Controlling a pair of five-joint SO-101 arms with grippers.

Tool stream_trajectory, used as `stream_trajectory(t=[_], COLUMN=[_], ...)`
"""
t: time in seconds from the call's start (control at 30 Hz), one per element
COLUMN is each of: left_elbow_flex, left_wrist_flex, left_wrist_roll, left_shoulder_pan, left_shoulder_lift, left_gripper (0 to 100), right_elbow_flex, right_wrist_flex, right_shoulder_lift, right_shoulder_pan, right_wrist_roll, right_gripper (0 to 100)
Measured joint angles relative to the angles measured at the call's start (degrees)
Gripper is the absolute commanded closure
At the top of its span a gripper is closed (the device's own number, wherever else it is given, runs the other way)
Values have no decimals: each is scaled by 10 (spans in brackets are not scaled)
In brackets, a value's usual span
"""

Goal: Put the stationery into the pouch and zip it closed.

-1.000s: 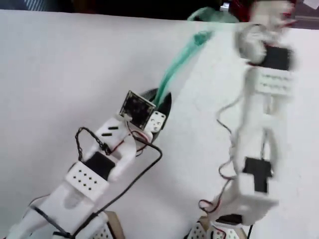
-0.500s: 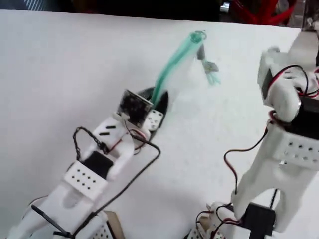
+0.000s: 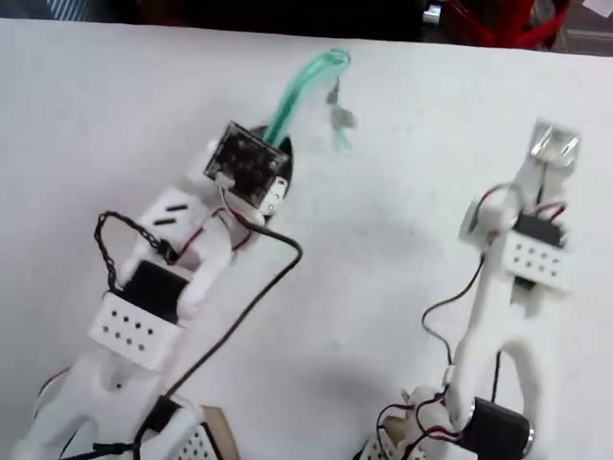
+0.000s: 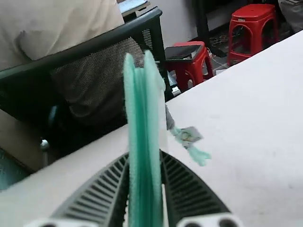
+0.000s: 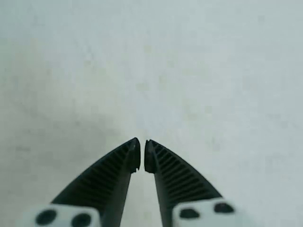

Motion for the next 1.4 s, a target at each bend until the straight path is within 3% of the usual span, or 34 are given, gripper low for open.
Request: stream_trajectory(t=[0.13,0.4,0.63,0.87,1.03,1.23,1.3,1.4], left_elbow_flex=[-4,-33,-148,-132,-118,-115,-130,-180], left_wrist_flex=[-15,-168,-185,-220,-280,-205,-137,0], left_wrist_roll=[-36,-127,-194,-212,-195,-23,31,47], left_shoulder_pan=[-27,-46,36,137,164,168,168,166], left_shoulder_lift=[1,120,348,469,528,540,529,491], left_gripper=[972,972,972,969,845,741,740,740], right_elbow_flex=[91,104,120,131,131,131,131,131], right_wrist_flex=[-105,-126,-165,-199,-199,-199,-199,-199], right_shoulder_lift=[-3,-6,-6,-6,-6,-6,-6,-6], right_shoulder_pan=[-2,-4,30,40,40,45,45,55], right_wrist_roll=[0,0,-1,-4,-4,-4,-4,-4], right_gripper=[981,981,981,981,981,981,981,981])
